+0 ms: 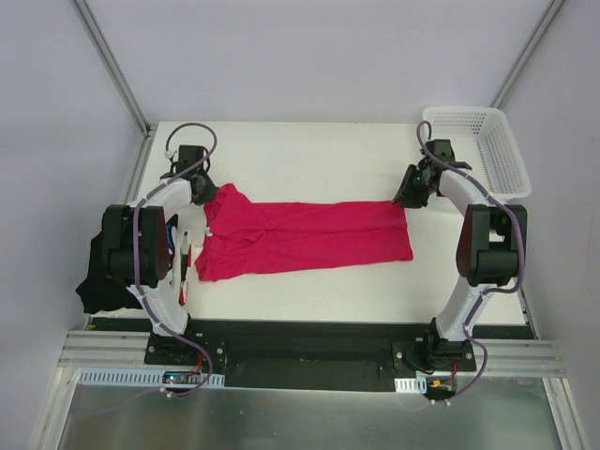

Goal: Fold and stack the t-shirts
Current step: Fold the other side of the tshirt into a rectangle

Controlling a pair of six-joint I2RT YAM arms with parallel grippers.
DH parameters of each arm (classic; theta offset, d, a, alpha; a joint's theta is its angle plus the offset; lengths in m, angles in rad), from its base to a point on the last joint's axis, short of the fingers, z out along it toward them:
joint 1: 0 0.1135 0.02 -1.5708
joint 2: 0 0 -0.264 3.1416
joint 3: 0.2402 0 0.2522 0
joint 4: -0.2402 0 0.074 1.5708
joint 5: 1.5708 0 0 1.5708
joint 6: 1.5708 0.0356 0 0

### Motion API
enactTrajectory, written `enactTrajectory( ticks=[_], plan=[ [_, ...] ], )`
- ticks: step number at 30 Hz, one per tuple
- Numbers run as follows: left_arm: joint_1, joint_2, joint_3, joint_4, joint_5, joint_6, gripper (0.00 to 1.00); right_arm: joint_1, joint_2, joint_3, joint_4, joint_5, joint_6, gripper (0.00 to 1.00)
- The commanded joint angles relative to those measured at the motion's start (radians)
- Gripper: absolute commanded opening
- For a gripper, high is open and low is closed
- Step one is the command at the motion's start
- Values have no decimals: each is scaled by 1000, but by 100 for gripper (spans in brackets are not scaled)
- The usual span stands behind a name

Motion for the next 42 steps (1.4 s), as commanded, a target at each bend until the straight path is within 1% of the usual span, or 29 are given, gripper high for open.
enactTrajectory(
  ticks=[1,9,15,21,28,34,42],
  plan=[
    [-9,-68,60,2,-32,37,0,-21,-28,43,-59,77,-33,32],
    [-6,-65,92,1,-49,58,0,-32,6,60,-72,94,-35,34],
    [-6,-47,109,1,-38,64,0,-31,58,95,-56,93,-18,35],
    [-6,-45,124,1,-30,78,0,-26,83,109,-52,127,-15,35],
    [-6,-38,142,-2,-12,86,0,-20,156,164,-50,140,-9,35],
    [-6,-19,156,-10,-1,83,0,-3,219,218,-52,124,3,35],
    [-6,-8,170,-19,0,81,0,12,245,250,-59,94,11,36]
  ],
)
